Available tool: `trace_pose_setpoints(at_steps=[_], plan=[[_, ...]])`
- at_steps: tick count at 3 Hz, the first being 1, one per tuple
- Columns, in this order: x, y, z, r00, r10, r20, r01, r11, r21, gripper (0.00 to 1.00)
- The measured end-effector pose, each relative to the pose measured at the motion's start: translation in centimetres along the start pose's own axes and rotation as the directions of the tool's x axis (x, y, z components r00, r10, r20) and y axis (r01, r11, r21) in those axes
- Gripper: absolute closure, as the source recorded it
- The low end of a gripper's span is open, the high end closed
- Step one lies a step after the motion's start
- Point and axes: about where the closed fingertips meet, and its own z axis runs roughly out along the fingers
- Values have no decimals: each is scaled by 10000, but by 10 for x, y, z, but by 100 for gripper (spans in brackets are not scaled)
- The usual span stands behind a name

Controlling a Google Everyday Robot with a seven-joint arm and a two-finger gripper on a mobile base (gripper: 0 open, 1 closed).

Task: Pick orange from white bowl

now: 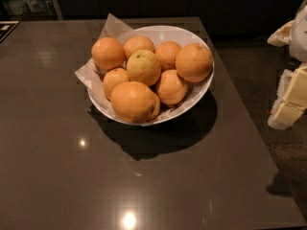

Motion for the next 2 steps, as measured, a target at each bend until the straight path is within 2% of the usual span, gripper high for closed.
trace_pose_setpoints(at_steps=[2], plan=[[-4,-2,-2,9999,-103,54,103,9999,45,0]])
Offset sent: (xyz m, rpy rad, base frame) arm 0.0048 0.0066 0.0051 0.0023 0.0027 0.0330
